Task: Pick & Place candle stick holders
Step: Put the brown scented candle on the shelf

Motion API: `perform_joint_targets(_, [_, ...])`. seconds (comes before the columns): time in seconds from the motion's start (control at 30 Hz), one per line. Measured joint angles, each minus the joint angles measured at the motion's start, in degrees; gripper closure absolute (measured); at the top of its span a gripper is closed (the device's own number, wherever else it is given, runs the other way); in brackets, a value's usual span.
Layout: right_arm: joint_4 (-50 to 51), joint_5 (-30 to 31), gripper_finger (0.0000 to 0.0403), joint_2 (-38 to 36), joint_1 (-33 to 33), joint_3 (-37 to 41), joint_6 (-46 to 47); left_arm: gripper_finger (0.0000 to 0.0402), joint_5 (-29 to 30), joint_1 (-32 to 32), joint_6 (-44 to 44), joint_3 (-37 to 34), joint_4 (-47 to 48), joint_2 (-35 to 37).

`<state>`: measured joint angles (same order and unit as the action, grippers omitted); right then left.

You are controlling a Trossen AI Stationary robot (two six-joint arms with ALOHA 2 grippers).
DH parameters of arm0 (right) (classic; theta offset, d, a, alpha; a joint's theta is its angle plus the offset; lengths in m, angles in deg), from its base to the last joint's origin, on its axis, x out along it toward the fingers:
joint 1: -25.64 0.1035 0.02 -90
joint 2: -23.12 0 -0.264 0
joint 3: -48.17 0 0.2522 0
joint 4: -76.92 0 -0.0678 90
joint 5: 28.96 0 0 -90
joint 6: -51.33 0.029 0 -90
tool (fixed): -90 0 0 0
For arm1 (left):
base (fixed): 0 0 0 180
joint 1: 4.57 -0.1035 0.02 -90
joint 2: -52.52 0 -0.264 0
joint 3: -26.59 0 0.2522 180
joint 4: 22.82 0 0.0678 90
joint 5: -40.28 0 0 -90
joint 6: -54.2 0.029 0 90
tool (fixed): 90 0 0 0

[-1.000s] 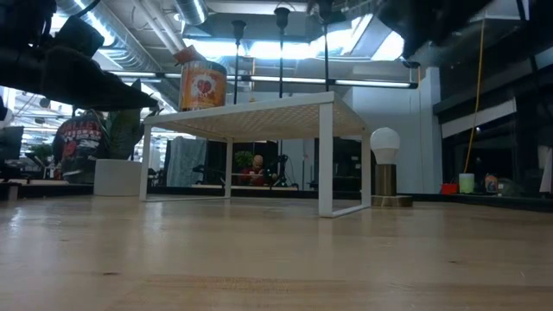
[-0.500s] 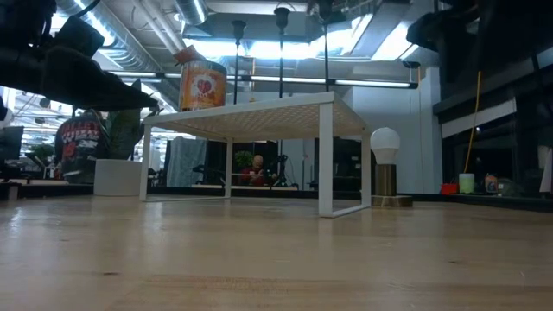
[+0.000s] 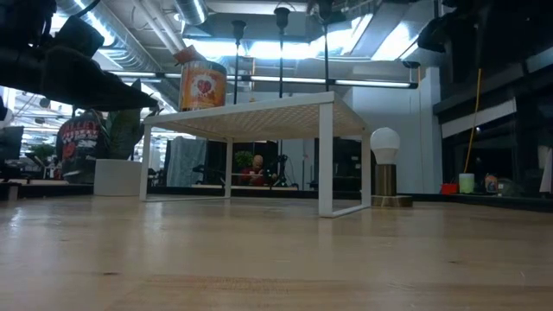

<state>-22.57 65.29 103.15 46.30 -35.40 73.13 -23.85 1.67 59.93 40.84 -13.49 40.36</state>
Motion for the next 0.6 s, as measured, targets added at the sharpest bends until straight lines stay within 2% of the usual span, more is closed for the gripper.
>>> perform_joint_targets(0.1, [-0.08,0.22,0.0198,0.00,-0.68,0.00,4.17,0.0001,-0.01,0.01,0.00,0.01,0.00,0.00])
perform_joint_targets(0.27, [-0.70,-1.64,0.0198,0.00,-2.57,-0.01,17.30,0.0001,-0.01,0.00,0.00,0.01,0.00,0.02])
perform_joint_targets(0.47, [-0.05,-1.95,0.0196,0.20,-3.26,0.00,18.51,0.0001,-0.01,0.00,0.00,0.00,0.00,0.00])
perform_joint_targets(0.6, [-0.13,-1.96,0.0164,0.20,-3.26,0.00,18.53,0.0001,-0.02,0.00,0.00,0.00,0.00,0.00])
